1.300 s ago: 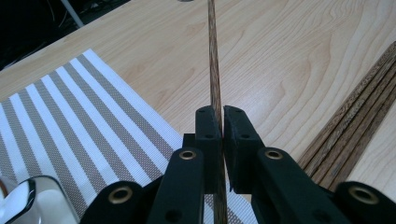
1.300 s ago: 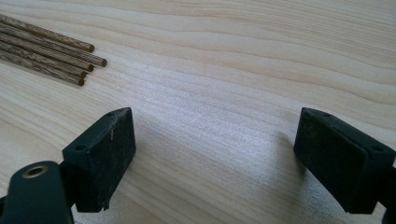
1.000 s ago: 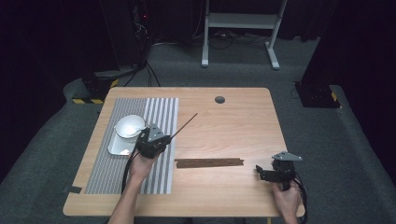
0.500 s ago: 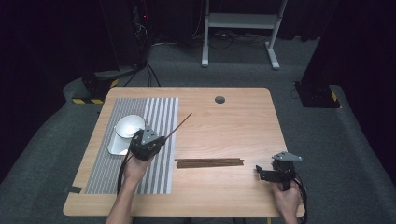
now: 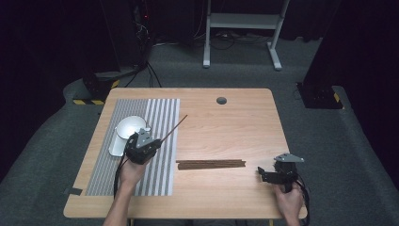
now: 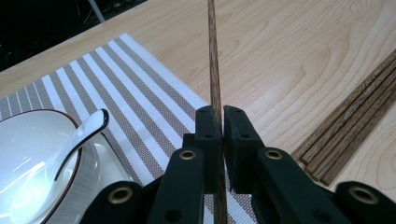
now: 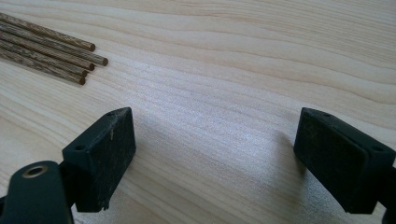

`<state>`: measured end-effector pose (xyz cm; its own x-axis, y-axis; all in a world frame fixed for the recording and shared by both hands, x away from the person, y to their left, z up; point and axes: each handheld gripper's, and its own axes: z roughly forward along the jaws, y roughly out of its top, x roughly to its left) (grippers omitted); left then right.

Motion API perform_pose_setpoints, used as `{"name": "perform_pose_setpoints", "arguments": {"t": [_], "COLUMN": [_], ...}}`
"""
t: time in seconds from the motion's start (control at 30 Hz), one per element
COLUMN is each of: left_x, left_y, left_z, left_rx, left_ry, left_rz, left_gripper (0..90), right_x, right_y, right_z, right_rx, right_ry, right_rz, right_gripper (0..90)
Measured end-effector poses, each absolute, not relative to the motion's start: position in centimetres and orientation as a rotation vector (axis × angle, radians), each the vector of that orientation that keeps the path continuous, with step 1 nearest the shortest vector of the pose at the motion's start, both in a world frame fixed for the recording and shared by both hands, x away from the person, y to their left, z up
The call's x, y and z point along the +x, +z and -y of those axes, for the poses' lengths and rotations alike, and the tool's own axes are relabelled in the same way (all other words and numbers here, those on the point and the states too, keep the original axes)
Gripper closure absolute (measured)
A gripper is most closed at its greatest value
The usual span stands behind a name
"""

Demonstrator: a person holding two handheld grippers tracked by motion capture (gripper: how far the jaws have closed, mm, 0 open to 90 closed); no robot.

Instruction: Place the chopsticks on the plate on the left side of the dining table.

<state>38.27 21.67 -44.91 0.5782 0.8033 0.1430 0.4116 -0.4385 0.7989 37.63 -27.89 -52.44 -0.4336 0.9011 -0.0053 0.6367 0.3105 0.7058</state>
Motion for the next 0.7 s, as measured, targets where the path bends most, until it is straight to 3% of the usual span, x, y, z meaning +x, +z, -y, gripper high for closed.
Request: {"name": "perform_pose_setpoints", "arguments": {"t": [0.7], "left_x": [37.4], "left_y": [-45.6], "left_z": [-24.2], "left_rx": [2.064], "left_ry": [0.695], "left_rz": [-1.032], "left_gripper": [84.5], "right_x": [37.6], "right_y": [-52.4], "right_z": [27.9], "right_rx": [1.368], "right_ry": [0.896], "right_rz": [-2.183], "right_gripper": [12.5]}}
